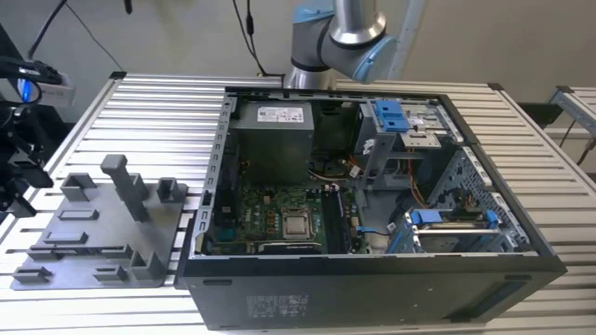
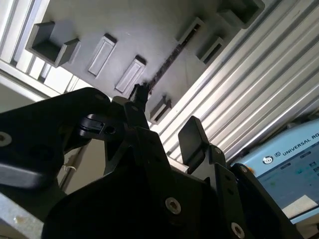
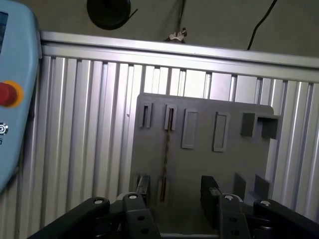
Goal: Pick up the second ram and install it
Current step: 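Pick up the second ram and move it above second insertion slot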
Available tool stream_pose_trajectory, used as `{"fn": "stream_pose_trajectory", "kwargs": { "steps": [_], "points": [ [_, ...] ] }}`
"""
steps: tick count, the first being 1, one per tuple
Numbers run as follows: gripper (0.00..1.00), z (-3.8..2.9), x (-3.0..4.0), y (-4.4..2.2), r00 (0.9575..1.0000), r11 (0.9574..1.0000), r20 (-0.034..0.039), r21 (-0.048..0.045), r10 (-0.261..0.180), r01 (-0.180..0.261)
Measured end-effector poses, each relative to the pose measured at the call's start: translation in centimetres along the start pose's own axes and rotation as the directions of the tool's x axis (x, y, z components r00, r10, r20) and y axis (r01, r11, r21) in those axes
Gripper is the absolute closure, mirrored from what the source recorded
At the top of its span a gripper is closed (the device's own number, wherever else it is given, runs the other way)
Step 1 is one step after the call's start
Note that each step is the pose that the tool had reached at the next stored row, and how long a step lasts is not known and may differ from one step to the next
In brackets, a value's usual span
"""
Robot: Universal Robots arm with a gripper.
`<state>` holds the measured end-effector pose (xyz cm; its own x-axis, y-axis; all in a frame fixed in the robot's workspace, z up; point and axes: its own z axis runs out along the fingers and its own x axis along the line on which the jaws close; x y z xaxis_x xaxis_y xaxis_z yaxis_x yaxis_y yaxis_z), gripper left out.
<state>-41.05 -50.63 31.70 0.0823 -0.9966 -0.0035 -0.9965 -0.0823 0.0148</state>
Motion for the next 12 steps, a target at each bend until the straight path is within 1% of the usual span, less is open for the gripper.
{"fn": "stream_pose_trajectory", "kwargs": {
  "steps": [3,8,12],
  "points": [
    [0.46,0.28,0.00,0.00,1.0000,1.0000,-0.0005,0.0001,0.000,0.000],
    [0.46,0.41,0.00,-0.01,1.0000,1.0000,-0.0012,0.0008,0.000,0.000],
    [0.46,0.84,0.00,-0.01,1.0000,1.0000,-0.0021,0.0006,0.000,0.000]
  ]
}}
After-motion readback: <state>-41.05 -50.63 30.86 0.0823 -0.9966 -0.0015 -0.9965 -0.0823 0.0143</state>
